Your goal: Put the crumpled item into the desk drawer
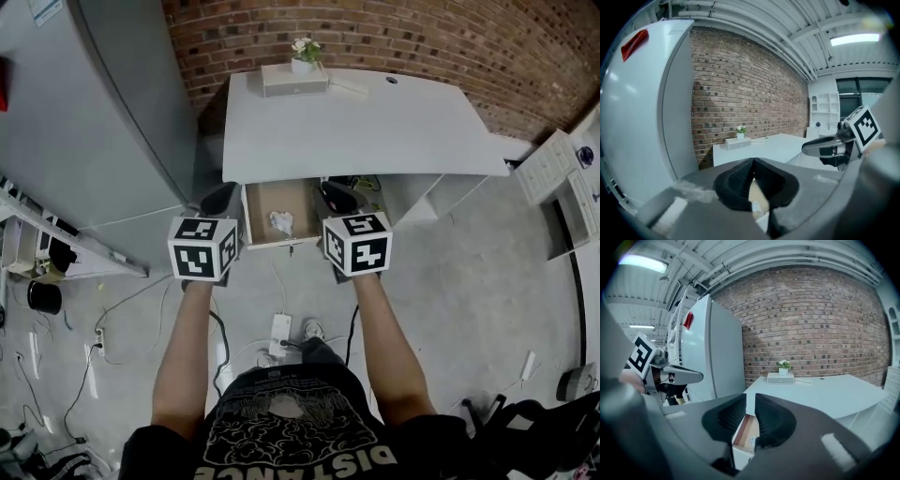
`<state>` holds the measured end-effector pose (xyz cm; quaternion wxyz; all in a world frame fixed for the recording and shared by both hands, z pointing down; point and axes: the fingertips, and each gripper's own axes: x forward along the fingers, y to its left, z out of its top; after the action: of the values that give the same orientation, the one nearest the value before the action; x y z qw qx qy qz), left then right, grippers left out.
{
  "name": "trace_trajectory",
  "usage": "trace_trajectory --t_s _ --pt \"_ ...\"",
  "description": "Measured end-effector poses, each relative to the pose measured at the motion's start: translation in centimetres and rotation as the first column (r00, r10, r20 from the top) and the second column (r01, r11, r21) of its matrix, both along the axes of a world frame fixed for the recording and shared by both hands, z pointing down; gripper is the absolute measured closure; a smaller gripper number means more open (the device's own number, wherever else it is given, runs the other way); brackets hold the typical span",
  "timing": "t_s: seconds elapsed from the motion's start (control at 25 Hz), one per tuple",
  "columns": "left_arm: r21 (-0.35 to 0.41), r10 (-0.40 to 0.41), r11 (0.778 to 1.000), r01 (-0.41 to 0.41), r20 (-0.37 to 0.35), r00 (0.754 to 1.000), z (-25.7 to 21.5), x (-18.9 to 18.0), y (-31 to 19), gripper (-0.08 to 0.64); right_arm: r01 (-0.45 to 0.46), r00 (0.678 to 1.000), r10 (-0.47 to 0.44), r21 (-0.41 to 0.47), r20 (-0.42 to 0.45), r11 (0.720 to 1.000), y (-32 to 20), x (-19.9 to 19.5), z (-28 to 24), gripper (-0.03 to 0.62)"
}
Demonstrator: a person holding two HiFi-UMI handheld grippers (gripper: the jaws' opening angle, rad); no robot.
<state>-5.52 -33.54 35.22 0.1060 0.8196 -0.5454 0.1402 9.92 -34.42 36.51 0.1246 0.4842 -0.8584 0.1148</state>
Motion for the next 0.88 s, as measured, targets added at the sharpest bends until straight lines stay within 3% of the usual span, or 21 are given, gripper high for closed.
trace_trajectory --t_s 0.44,0.88 --pt "0.031 0.093 0.995 -0.093 0.008 0.996 -1.4 0.9 2.8 0.561 -0.127 0.992 0.126 0.072 0.017 0.989 4.7 1.9 -3.9 0.592" --pt "0.058 0.121 0.991 -0.122 0.009 0.993 -2.2 1.5 3.5 0.561 -0.176 0.984 0.178 0.114 0.001 0.978 6.2 3.8 -5.1 0.592"
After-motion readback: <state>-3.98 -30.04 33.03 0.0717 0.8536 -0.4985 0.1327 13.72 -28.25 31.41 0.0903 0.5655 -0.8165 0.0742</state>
